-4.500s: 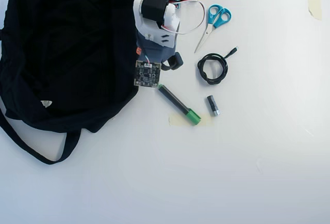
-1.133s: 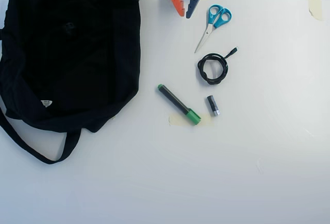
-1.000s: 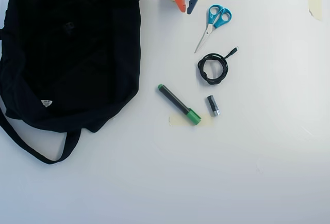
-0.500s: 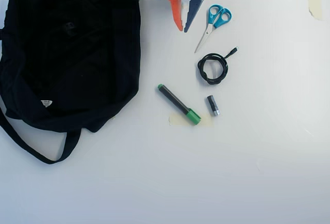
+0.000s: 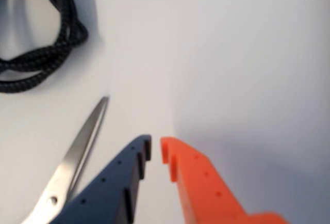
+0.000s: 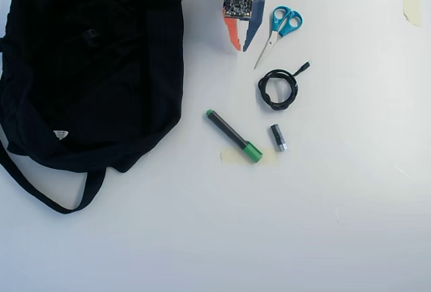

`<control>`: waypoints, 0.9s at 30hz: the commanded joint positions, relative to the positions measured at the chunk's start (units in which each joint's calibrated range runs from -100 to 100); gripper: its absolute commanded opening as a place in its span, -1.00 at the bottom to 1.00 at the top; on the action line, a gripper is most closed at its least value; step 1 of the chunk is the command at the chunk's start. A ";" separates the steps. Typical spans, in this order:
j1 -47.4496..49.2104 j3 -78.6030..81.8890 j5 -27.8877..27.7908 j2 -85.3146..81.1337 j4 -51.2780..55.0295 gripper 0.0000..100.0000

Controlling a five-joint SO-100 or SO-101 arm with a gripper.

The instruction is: Put the bike light into the black bag

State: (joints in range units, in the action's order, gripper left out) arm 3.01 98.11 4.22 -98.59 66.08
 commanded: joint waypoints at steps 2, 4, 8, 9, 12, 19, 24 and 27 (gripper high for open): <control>0.05 1.26 0.02 -0.66 6.62 -0.95; -0.17 1.26 0.02 -0.66 6.53 -0.95; -0.10 1.26 -0.29 -0.66 6.53 -0.95; -0.02 1.26 -0.29 -0.66 6.53 -0.95; 0.20 1.26 -0.29 -0.58 6.53 -0.95; 0.13 1.26 -0.29 -0.58 6.53 -0.95; 0.13 1.26 -0.29 -0.58 6.53 -0.95; 0.13 1.26 -0.29 -0.58 6.53 -0.95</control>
State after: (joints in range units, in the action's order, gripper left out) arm 2.79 98.19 4.22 -98.67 70.46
